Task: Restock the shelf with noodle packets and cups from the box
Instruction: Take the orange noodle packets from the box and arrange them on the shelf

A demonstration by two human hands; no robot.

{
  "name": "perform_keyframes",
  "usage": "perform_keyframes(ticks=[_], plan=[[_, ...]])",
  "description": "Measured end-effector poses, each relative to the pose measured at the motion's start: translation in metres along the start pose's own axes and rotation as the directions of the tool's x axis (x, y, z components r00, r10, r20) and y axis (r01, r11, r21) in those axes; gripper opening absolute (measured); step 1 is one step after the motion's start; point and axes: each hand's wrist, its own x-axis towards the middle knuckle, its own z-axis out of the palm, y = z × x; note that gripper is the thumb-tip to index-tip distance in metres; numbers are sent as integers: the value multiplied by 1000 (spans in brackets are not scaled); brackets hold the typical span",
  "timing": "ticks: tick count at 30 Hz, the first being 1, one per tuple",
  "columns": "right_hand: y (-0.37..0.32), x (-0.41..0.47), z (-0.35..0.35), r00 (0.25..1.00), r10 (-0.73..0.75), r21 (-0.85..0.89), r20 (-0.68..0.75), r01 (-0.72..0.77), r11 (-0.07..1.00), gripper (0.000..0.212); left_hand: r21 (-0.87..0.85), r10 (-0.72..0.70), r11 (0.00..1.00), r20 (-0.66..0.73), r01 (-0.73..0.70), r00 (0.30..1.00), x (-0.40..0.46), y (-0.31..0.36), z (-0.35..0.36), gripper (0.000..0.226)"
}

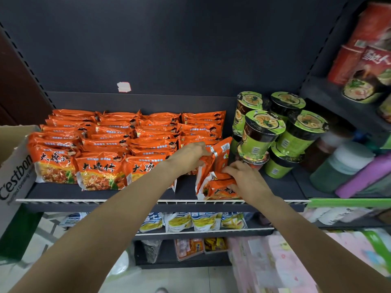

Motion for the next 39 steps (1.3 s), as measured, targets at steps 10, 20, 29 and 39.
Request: perform_keyframes(ticks=[10, 20, 29, 39], plan=[[9, -4, 0, 999, -24, -65, -22, 23, 998, 45, -97, -73, 993, -92, 64, 993, 8, 17, 1, 35], [10, -3, -4, 999, 8, -86, -31, -10, 996, 48, 45, 106, 993, 115, -112, 988, 5, 18, 3, 47], [16, -4, 1, 996, 50, -50, -77, -54, 997, 56, 193, 52, 979, 43, -60, 998, 9, 20, -1, 29], [21, -9, -5, 995, 75, -64, -67, -80, 995, 50, 179, -138, 973, -43, 143, 990, 21, 21, -1, 28]])
